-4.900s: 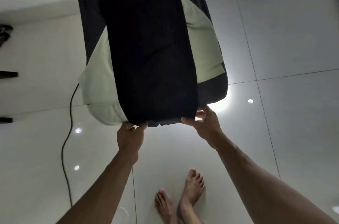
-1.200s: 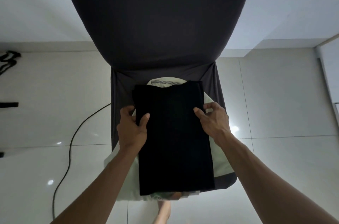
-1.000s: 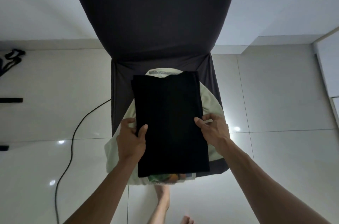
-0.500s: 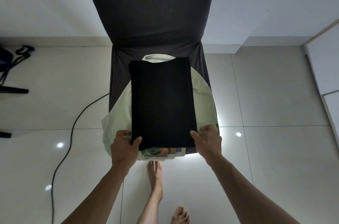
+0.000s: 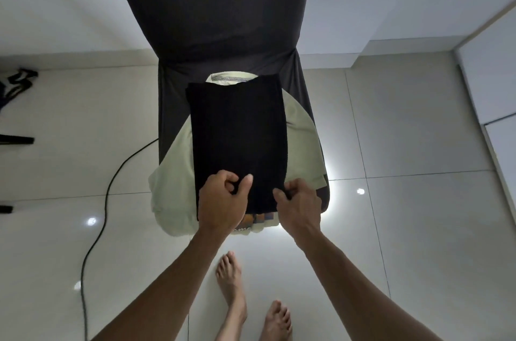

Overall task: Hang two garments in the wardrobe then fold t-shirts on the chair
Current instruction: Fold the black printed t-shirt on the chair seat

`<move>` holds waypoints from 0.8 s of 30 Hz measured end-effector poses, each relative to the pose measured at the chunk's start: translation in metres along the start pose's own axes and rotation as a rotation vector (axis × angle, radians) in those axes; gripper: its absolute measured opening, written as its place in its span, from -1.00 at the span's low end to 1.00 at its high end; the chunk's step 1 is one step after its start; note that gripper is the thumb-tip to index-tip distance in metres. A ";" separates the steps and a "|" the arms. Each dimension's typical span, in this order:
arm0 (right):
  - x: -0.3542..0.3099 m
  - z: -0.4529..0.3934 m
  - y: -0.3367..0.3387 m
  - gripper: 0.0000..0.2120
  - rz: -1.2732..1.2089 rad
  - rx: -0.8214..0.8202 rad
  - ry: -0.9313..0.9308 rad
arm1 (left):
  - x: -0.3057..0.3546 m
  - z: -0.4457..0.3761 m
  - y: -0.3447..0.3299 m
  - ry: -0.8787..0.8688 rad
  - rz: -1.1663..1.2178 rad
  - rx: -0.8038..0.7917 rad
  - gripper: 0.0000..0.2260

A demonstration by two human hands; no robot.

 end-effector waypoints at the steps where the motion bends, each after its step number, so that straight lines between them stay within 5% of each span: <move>1: -0.002 0.005 -0.005 -0.92 -0.012 -0.009 0.059 | 0.012 -0.007 -0.001 -0.013 0.012 -0.061 -0.69; 5: -0.014 0.018 -0.029 -0.93 0.008 -0.039 0.243 | 0.050 -0.037 0.002 0.039 -0.009 -0.230 -0.59; 14: -0.044 0.025 -0.060 -0.88 0.075 -0.187 0.484 | 0.060 -0.071 0.021 0.071 -0.370 -0.150 -0.67; 18: -0.047 0.020 -0.051 -0.80 -0.153 -0.273 0.415 | 0.052 -0.076 0.039 0.059 -0.173 -0.078 -0.66; 21: -0.048 0.001 -0.041 -0.83 -0.404 -0.123 0.331 | 0.054 -0.070 0.063 -0.014 0.008 -0.071 -0.72; 24: -0.055 -0.022 -0.038 -0.81 -0.327 -0.052 0.139 | 0.065 -0.062 0.090 -0.120 0.122 -0.109 -0.64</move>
Point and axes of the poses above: each hand's wrist, its own z-axis away from the middle knuckle, its own y-axis out of the back of the hand, x = y × z, the point moved 2 cm from there along -z, towards the middle knuckle, and after that the axes turned 14 degrees about -x, right-handed, at the moved point
